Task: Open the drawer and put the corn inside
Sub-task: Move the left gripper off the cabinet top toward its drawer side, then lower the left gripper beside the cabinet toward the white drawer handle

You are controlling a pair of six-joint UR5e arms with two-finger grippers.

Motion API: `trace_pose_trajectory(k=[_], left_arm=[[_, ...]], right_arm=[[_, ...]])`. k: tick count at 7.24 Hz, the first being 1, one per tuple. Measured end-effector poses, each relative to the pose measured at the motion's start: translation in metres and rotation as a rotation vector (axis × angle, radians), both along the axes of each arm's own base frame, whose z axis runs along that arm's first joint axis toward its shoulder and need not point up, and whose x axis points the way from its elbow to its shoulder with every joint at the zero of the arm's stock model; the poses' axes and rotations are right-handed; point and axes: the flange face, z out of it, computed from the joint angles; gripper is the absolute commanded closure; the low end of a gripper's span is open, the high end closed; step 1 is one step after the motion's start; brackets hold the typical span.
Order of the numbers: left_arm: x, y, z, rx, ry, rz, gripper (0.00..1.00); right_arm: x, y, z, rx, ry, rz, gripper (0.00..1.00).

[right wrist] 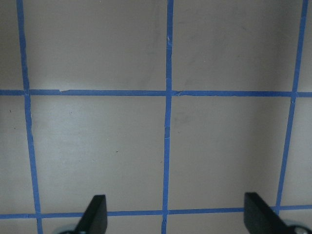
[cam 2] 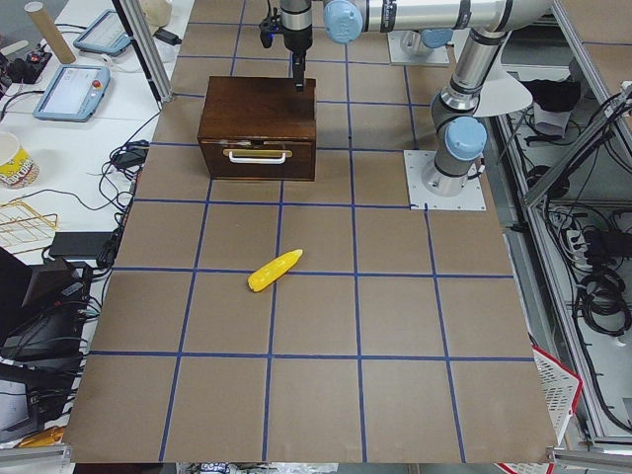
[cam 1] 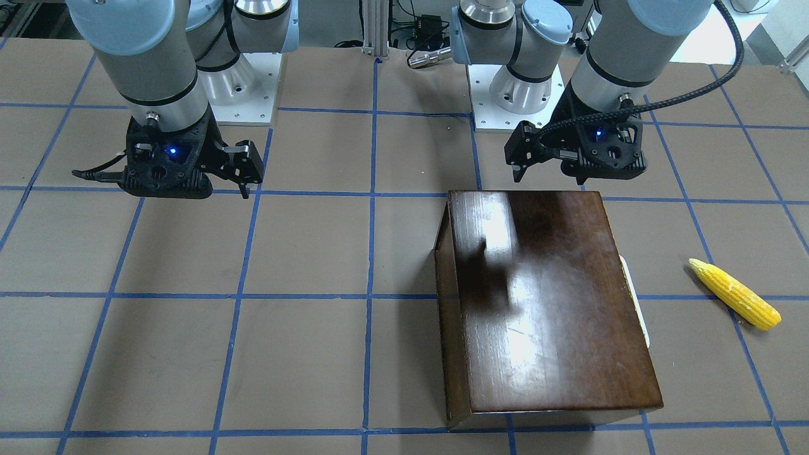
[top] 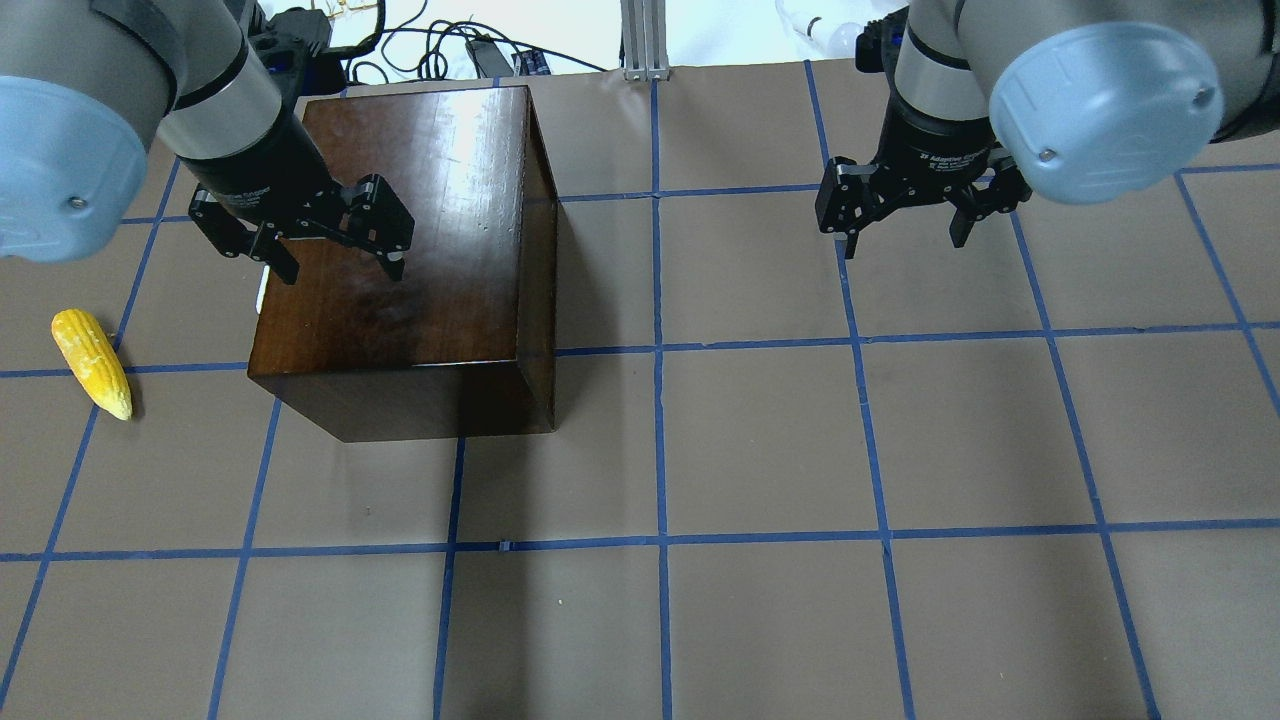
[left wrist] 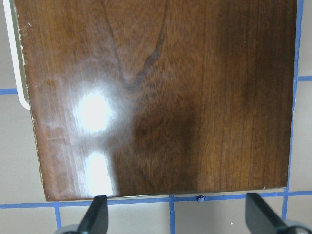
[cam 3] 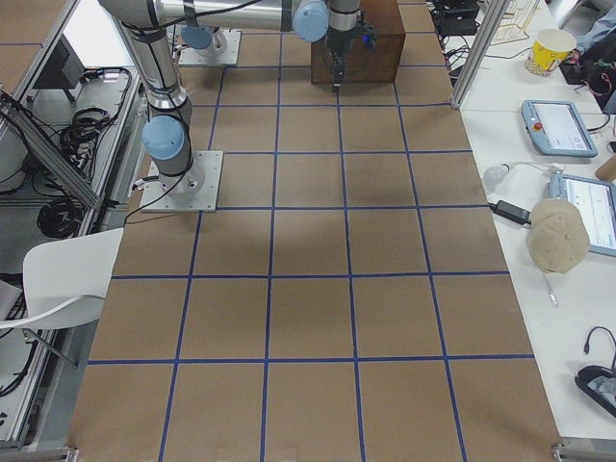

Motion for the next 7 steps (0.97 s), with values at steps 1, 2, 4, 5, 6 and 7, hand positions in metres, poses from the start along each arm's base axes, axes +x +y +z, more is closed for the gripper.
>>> trace_pose_trajectory(k=[1,2,4,5,6,7], left_arm=[[0.001,0.000,0.001,-0.002,-0.001,0.004,0.00],[0.002,-0.001,0.002,-0.005,-0.001,0.010,0.00],[0.008,-0.004,0.007,-0.025,-0.003,0.020,0.00],[0.022,-0.008,0.010,-0.036,-0.002,0.045,0.00],[0.044,-0.013,0.015,-0.048,0.008,0.079,0.00],[0.070,-0.020,0.022,-0.063,0.028,0.109,0.00]], right_arm=[[0.000,0.000,0.000,0.000,0.000,0.000,0.00],[0.000,0.000,0.000,0.000,0.000,0.000,0.00],[0.000,0.000,0.000,0.000,0.000,0.000,0.00],[0.000,0.000,0.000,0.000,0.000,0.000,0.00],[0.000,0.000,0.000,0.000,0.000,0.000,0.00],[0.000,0.000,0.000,0.000,0.000,0.000,0.00]])
